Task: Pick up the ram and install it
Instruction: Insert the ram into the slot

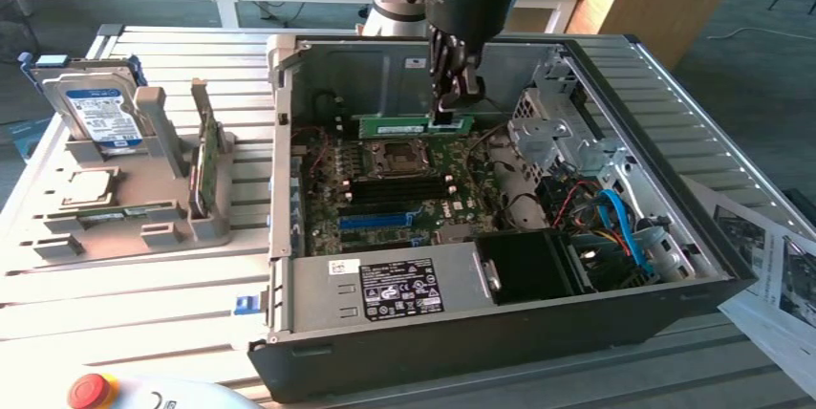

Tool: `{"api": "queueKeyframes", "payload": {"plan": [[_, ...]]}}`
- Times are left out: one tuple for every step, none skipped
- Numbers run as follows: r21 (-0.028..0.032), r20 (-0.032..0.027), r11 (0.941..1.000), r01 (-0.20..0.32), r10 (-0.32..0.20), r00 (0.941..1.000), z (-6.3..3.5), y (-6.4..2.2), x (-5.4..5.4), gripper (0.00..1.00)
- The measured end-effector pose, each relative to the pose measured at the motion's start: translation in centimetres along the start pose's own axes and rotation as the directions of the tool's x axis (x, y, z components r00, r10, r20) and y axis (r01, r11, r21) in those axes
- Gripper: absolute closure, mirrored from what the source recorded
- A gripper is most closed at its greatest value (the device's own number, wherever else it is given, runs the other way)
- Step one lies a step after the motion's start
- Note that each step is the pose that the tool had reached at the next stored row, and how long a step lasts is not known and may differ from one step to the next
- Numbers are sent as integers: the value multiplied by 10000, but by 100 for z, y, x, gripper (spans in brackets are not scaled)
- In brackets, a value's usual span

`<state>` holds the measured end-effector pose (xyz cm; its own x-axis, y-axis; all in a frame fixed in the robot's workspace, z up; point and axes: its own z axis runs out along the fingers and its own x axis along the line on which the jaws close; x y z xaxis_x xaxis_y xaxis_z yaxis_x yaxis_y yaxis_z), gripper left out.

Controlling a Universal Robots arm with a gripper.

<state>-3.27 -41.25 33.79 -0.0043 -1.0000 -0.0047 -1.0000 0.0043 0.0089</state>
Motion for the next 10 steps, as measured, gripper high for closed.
{"api": "queueKeyframes", "payload": {"plan": [[1, 0, 10000, -2, 2, 10000, 11, 0, 0, 88], [0, 0, 10000, -4, 4, 10000, 20, 0, 0, 88], [1, 0, 10000, -7, 7, 10000, 30, 0, 0, 88], [0, 0, 10000, -9, 9, 10000, 40, -1, 0, 88], [0, 0, 10000, -13, 13, 10000, 49, -1, 0, 88], [1, 2, 10000, -16, 16, 10000, 60, -1, 0, 88], [0, 1, 10000, -21, 21, 10000, 71, 0, 0, 88], [0, 0, 10000, -25, 25, 10000, 81, -1, 0, 88], [0, 0, 10000, -30, 30, 10000, 92, -1, 0, 88], [1, 0, 10000, -35, 35, 10000, 104, -1, 0, 88]]}}
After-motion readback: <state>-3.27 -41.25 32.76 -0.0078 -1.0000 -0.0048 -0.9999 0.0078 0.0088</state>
